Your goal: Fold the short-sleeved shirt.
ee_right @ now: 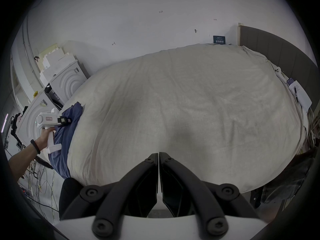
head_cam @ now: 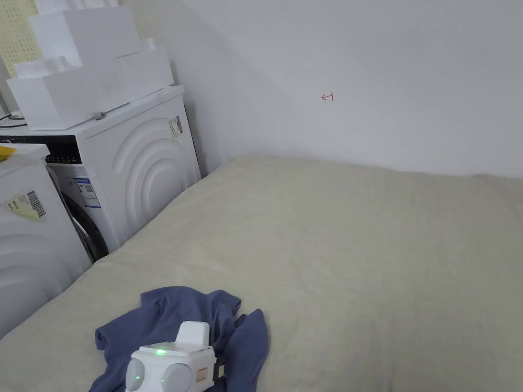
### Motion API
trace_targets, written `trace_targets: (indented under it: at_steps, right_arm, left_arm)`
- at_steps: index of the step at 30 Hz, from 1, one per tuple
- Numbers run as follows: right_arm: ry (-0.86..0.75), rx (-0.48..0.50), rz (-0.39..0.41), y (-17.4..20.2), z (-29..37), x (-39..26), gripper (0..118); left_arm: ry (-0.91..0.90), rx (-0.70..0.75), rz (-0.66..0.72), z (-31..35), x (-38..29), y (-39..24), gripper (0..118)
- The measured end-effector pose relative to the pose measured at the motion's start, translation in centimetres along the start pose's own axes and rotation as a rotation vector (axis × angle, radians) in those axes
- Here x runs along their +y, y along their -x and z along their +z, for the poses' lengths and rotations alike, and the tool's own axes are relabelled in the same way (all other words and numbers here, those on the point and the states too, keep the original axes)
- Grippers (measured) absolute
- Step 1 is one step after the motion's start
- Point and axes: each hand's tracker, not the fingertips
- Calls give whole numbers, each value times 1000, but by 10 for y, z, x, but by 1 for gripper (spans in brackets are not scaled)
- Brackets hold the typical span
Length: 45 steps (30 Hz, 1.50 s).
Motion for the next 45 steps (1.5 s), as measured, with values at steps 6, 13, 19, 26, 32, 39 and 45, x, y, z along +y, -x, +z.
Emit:
trace_targets:
  at_steps: [6, 13, 19, 26, 32, 39, 45]
  right_arm:
    - [-18, 50, -45, -10, 1, 1, 1]
    - [-87, 99, -113, -12, 23, -1, 1]
    - [-135, 72, -124, -23, 44, -4, 1]
    - [-147, 4, -208, -54, 55, -19, 1]
    - [-148, -65, -241, -79, 65, -24, 1]
    - [-171, -182, -300, -115, 85, -31, 1]
    - [-162, -231, -281, -125, 88, -34, 1]
  left_arm:
    - [-228, 11, -13, 97, 68, 10, 0]
    - [-455, -14, -119, 213, 171, -8, 0]
    - [-604, -90, -215, 254, 225, -100, 0]
    - [-402, -389, -301, 175, 159, -261, 0]
    - [-104, -703, -343, 105, 4, -427, 0]
    - [148, -1016, -376, 128, -135, -567, 0]
    - [99, -989, -484, 142, -163, -577, 58]
